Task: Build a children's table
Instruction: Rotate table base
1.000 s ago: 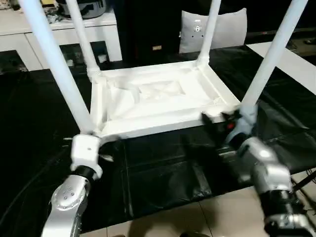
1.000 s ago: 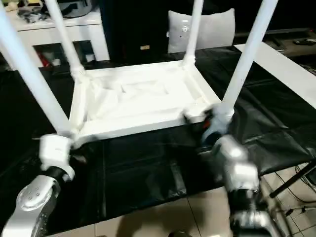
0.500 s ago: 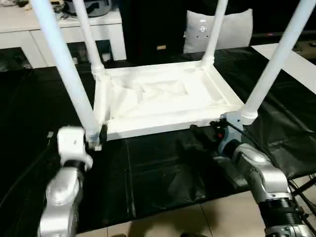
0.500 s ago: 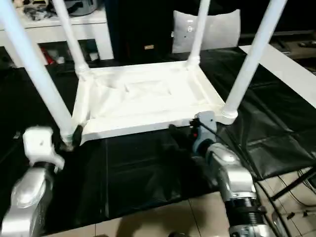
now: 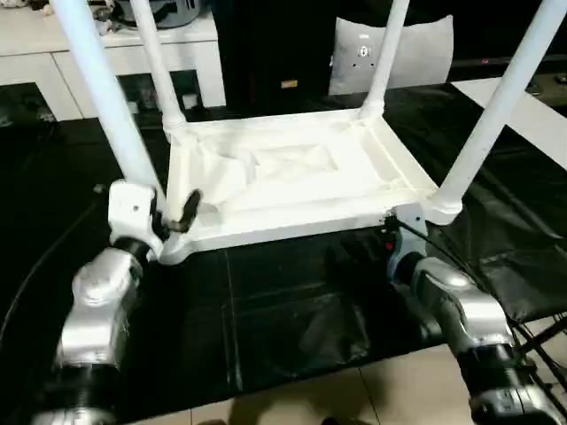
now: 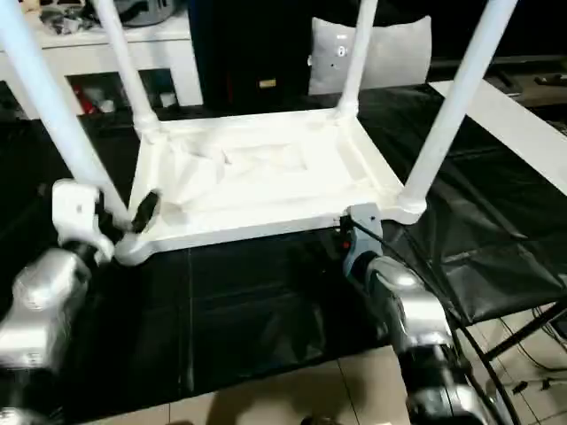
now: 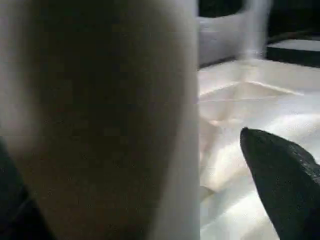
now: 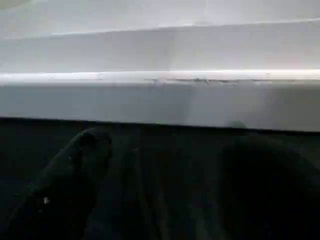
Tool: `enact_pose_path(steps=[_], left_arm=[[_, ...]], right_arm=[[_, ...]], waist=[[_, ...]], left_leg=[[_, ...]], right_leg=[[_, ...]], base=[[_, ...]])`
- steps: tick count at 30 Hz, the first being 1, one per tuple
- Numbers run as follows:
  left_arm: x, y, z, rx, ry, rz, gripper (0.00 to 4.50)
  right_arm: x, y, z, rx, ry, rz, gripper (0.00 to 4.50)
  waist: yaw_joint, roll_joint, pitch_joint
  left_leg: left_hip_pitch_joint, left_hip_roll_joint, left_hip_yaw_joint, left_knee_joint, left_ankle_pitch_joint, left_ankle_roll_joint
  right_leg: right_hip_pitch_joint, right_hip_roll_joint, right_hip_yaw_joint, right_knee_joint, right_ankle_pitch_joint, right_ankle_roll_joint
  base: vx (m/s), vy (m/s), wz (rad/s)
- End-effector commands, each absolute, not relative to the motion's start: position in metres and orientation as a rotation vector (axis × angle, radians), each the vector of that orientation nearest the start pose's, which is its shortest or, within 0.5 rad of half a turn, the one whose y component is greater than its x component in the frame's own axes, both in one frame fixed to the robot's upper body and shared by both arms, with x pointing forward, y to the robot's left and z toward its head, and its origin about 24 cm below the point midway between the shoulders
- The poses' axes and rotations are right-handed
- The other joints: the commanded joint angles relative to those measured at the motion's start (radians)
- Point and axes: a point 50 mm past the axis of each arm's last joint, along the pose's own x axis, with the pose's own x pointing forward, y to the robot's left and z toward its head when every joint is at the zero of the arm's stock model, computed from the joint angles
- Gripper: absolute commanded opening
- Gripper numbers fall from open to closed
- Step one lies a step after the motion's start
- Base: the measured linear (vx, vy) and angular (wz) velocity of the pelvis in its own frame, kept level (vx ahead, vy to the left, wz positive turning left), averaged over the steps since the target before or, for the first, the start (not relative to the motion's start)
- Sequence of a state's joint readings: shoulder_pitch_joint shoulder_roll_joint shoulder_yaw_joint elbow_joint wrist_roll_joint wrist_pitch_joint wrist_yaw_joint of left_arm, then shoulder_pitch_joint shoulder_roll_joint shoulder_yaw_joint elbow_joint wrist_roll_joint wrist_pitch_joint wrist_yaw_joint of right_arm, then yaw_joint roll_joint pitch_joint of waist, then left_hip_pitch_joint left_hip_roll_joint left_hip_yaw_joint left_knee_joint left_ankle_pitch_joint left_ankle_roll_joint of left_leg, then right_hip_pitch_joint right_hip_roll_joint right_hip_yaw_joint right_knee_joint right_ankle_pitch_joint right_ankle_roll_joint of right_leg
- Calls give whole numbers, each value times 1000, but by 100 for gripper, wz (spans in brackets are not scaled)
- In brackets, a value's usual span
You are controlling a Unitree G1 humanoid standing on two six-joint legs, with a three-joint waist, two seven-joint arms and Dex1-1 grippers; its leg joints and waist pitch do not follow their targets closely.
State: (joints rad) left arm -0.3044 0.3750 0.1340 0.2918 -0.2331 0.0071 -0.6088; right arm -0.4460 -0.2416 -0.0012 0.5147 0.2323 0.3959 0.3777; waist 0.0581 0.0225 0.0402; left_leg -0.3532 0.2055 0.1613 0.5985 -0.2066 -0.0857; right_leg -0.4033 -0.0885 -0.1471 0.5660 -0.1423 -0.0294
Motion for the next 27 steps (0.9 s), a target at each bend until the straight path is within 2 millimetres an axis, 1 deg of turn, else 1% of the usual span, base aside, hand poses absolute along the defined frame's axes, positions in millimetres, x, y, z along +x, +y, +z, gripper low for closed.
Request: enact_pose_path(steps=[1, 2, 3, 4, 5, 6, 7, 8, 9, 10, 11, 12, 13, 14, 16, 17, 18, 19, 20, 21, 22, 23, 27], left_arm=[[302, 209, 80, 91, 7, -612, 445], [300, 208, 79, 90, 22, -663, 445], [296, 207, 79, 79, 55, -743, 445], [293, 206, 78, 69, 82, -808, 445], [291, 205, 78, 61, 99, -850, 445], [283, 200, 79, 35, 132, -963, 445], [283, 200, 79, 35, 132, -963, 445], [278, 196, 81, 25, 146, -1018, 445], [272, 191, 82, 9, 160, -1078, 445], [267, 187, 83, -14, 168, -1128, 445], [263, 181, 86, -33, 159, -1174, 445], [257, 172, 90, -61, 135, -1227, 445], [257, 171, 90, -62, 134, -1228, 445], [255, 165, 93, -81, 114, -1248, 445], [252, 155, 96, -121, 96, -1286, 445], [250, 149, 98, -142, 83, -1312, 445], [248, 145, 100, -155, 76, -1333, 445], [247, 144, 100, -158, 74, -1339, 445], [246, 140, 102, -167, 62, -1352, 445], [245, 132, 105, -177, 51, -1375, 445], [245, 132, 105, -177, 51, -1375, 445], [244, 128, 108, -191, 43, -1388, 445], [241, 118, 113, -222, 29, -1427, 445]], right_arm=[[327, -174, 24, 70, 453, 350, 450], [328, -175, 23, 65, 457, 347, 450], [330, -176, 22, 59, 462, 344, 450], [332, -177, 22, 55, 465, 342, 450], [333, -178, 21, 52, 467, 340, 450], [337, -179, 22, 37, 462, 342, 450], [337, -179, 22, 37, 462, 342, 450], [339, -178, 23, 27, 452, 349, 450], [341, -177, 25, 17, 443, 356, 450], [343, -176, 26, 13, 439, 363, 450], [345, -173, 27, 4, 432, 377, 450], [347, -169, 29, -13, 425, 399, 450], [348, -169, 29, -14, 425, 400, 450], [349, -167, 29, -28, 424, 415, 450], [350, -160, 31, -39, 409, 454, 450], [350, -154, 31, -39, 404, 483, 450], [351, -150, 31, -38, 403, 502, 450], [351, -149, 31, -38, 403, 508, 450], [350, -141, 30, -43, 396, 546, 450], [348, -127, 29, -50, 382, 617, 450], [348, -127, 29, -50, 382, 617, 450], [346, -118, 28, -60, 372, 662, 450], [339, -104, 27, -60, 347, 758, 450]], waist=[[2, -5, -62], [5, -7, -60], [5, -9, -60], [8, -8, -59], [7, -6, -59], [4, -12, -58], [4, -13, -57], [3, -14, -55], [2, -16, -56], [3, -13, -55], [-2, -15, -54], [-2, -14, -53], [-7, -17, -53], [-11, -25, -52], [-12, -23, -53], [-19, -26, -51], [-22, -30, -52], [-25, -31, -51], [-28, -35, -52], [-29, -40, -53], [-29, -40, -53], [-30, -37, -52], [-37, -38, -51]], left_leg=[[3, 24, 1, -72, -154, 36], [8, 26, 5, -72, -161, 28], [5, 24, 6, -73, -162, 28], [6, 24, 6, -75, -177, 21], [7, 24, 7, -75, -181, 20], [8, 26, 8, -75, -182, 16], [3, 27, 7, -77, -178, 14], [8, 26, 11, -75, -191, 15], [7, 27, 10, -74, -191, 12], [6, 28, 9, -76, -191, 13], [4, 29, 9, -76, -196, 11], [6, 28, 10, -76, -198, 12], [2, 27, 11, -75, -198, 12], [4, 26, 13, -74, -198, 14], [1, 25, 11, -73, -197, 11], [-1, 25, 10, -72, -196, 12], [-2, 25, 11, -71, -196, 14], [-4, 24, 10, -70, -191, 18], [-5, 23, 11, -68, -186, 23], [-8, 21, 13, -66, -175, 28], [-8, 21, 13, -66, -175, 28], [-10, 22, 12, -65, -161, 30], [-5, 24, 13, -65, -177, 32]], right_leg=[[53, -68, 64, -54, -318, -137], [49, -65, 68, -49, -295, -149], [52, -64, 69, -48, -293, -149], [51, -70, 70, -46, -324, -151], [52, -68, 70, -48, -331, -149], [52, -68, 72, -46, -327, -152], [55, -68, 73, -41, -327, -160], [51, -66, 74, -48, -349, -153], [53, -70, 75, -43, -351, -155], [54, -69, 75, -45, -362, -156], [55, -69, 75, -42, -368, -160], [53, -67, 76, -46, -372, -159], [55, -65, 77, -44, -367, -163], [53, -63, 78, -48, -375, -160], [56, -65, 78, -44, -379, -160], [56, -63, 79, -44, -385, -156], [56, -63, 80, -43, -384, -157], [58, -62, 81, -43, -385, -156], [56, -61, 82, -42, -388, -153], [57, -59, 83, -41, -387, -149], [57, -59, 83, -41, -387, -149], [55, -59, 84, -39, -386, -147], [52, -56, 84, -41, -391, -149]], base=[[0, 0, 0], [0, 0, 0], [0, 0, 0], [0, 0, 0], [0, 0, 0], [0, 0, 0], [0, 0, 0], [0, 0, 0], [0, 0, 0], [0, 0, 0], [0, 0, 0], [0, 0, 0], [0, 0, 0], [0, 0, 0], [0, 0, 0], [0, 0, 0], [0, 0, 0], [0, 0, 0], [0, 0, 0], [0, 0, 0], [0, 0, 0], [0, 0, 0], [0, 0, 0]])
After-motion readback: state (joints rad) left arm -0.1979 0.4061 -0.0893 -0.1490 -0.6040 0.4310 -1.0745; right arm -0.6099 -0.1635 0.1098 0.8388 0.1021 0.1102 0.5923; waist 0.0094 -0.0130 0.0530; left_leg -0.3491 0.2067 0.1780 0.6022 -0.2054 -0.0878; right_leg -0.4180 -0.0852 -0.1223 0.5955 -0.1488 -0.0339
